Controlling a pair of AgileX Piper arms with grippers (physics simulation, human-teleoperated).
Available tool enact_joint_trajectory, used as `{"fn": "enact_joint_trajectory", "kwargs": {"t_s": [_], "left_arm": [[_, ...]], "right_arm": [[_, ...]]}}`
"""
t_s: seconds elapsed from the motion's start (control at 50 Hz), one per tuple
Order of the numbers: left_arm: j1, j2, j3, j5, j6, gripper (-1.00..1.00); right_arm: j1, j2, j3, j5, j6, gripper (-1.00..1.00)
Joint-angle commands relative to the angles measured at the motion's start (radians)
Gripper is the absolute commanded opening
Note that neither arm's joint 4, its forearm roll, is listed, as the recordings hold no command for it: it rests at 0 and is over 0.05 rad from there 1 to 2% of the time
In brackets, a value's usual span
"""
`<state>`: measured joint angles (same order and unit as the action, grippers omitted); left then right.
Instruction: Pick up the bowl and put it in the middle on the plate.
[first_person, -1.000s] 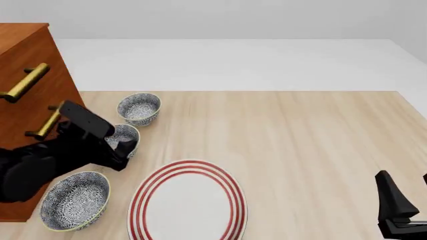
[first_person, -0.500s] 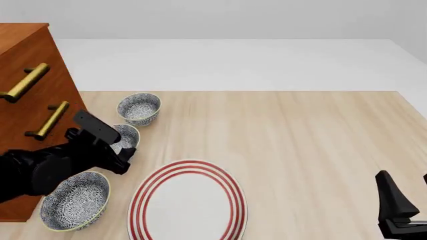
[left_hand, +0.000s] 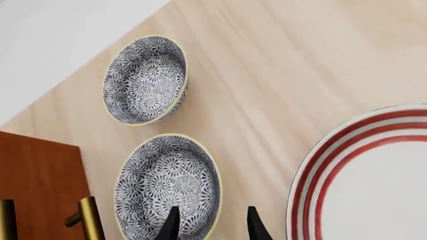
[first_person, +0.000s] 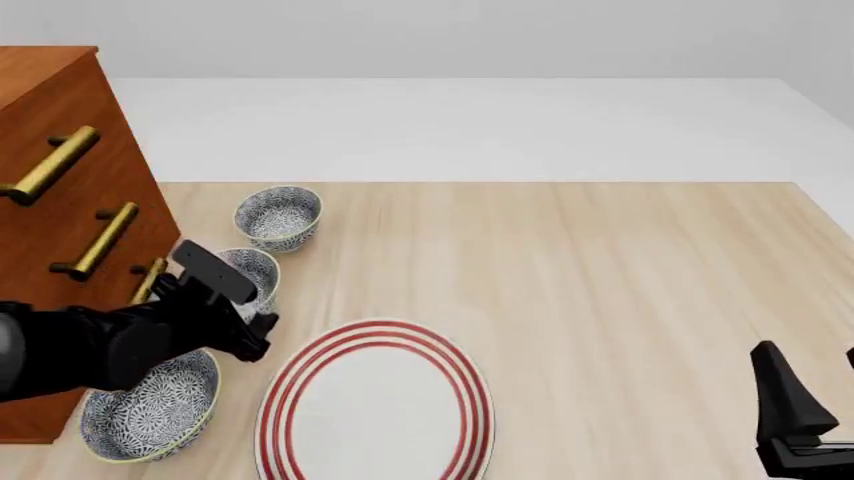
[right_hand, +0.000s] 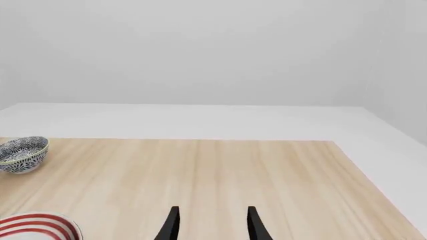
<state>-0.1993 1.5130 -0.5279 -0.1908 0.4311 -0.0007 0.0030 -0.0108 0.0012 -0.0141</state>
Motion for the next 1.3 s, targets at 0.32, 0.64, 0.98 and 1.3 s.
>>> {"fn": "enact_joint_trajectory", "kwargs": {"t_s": [0.32,0.64,0.98,1.3], "left_arm": [[0.048,0.121,-0.015,-0.057,0.031,1.0],[0.033,0.204,-0.011,-0.115,0.046,1.0],[0.005,0.129,-0.017,-0.04,0.02,1.0],[-0.045,-0.029,-0.016,0.049,0.043,-1.0]], "right_arm": [[0.0,0.001,0.001,0.001,0.004,1.0],[0.001,0.001,0.003,-0.005,-0.004,1.0],[0.001,0.0,0.002,-0.004,-0.003,1.0],[0.0,0.001,-0.001,0.001,0.002,1.0]]}}
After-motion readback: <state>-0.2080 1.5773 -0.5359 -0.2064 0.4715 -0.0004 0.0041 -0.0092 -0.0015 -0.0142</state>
